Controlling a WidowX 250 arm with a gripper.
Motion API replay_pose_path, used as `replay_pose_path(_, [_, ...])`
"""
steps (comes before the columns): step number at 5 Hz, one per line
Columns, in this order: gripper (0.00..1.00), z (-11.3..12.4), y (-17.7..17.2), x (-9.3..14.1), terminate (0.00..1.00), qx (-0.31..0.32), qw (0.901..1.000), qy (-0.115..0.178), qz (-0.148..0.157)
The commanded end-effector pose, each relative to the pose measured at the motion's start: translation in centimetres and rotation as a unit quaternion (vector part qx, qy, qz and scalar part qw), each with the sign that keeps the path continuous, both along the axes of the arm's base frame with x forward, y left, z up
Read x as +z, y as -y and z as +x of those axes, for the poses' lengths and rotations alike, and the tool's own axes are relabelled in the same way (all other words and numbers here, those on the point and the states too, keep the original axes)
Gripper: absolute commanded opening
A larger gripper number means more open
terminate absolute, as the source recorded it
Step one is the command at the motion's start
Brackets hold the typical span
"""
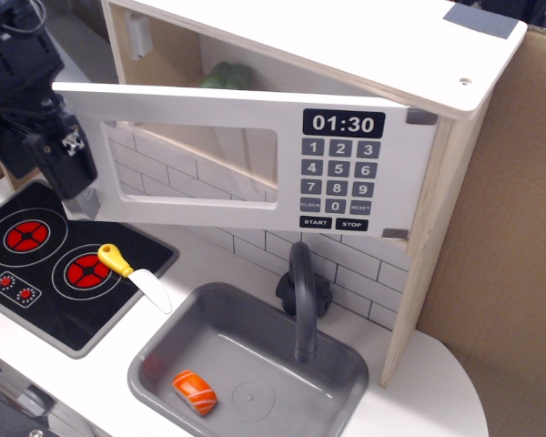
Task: Open microwave
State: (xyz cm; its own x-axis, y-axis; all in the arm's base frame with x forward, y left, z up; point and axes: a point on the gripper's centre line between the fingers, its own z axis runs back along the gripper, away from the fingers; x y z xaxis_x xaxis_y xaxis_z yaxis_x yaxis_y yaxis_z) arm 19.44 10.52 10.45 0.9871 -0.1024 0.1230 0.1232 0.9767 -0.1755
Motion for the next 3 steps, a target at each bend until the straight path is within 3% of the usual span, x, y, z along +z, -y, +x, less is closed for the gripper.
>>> replay_pose_path(1, [1.0, -1.0, -6.4, 3.6, 0.0, 0.015, 0.998, -0.046, 0.041])
replay_pose_path(2, [1.0, -0.7, -9.4, 3.8, 0.0, 0.069, 0.9951, -0.029, 0.065])
replay_pose_path(3, [1.0, 1.6, -10.9, 2.7, 0.0, 0.139, 0.9856, 0.012, 0.096])
